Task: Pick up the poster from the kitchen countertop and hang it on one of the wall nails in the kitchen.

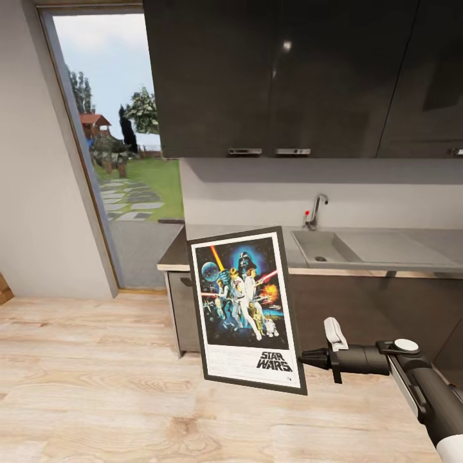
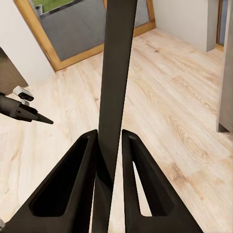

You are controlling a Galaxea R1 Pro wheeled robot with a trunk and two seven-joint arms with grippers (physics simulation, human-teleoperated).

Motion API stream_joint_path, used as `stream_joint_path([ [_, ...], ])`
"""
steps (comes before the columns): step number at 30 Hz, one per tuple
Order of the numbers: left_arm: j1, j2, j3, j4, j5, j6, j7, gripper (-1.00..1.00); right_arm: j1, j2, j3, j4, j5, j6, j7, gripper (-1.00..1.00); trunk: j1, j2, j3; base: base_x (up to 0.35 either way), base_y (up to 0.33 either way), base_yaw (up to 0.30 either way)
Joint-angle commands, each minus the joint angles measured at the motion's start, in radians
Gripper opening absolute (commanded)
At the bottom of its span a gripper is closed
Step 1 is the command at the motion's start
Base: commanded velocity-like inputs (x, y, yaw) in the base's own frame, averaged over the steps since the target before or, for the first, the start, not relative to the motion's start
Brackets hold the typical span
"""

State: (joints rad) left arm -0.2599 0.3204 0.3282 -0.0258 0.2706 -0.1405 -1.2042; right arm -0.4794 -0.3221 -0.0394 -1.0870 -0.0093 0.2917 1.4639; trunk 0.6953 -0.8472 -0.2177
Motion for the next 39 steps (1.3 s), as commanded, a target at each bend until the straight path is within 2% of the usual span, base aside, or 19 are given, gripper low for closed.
stream_joint_path([
  [1, -0.001, 0.0, 0.003, 0.001, -0.004, -0.01, -0.002, 1.0, -0.001, 0.0, 0.0, 0.0, -0.001, 0.014, 0.006, -1.0, -0.004, 0.006, 0.002, 0.0, 0.0, 0.0],
  [39, -0.001, 0.0, 0.003, 0.001, -0.004, -0.01, -0.002, 1.0, -0.001, 0.0, 0.0, 0.001, -0.001, 0.014, 0.006, -1.0, -0.149, 0.272, 0.121, 0.0, 0.0, 0.0],
])
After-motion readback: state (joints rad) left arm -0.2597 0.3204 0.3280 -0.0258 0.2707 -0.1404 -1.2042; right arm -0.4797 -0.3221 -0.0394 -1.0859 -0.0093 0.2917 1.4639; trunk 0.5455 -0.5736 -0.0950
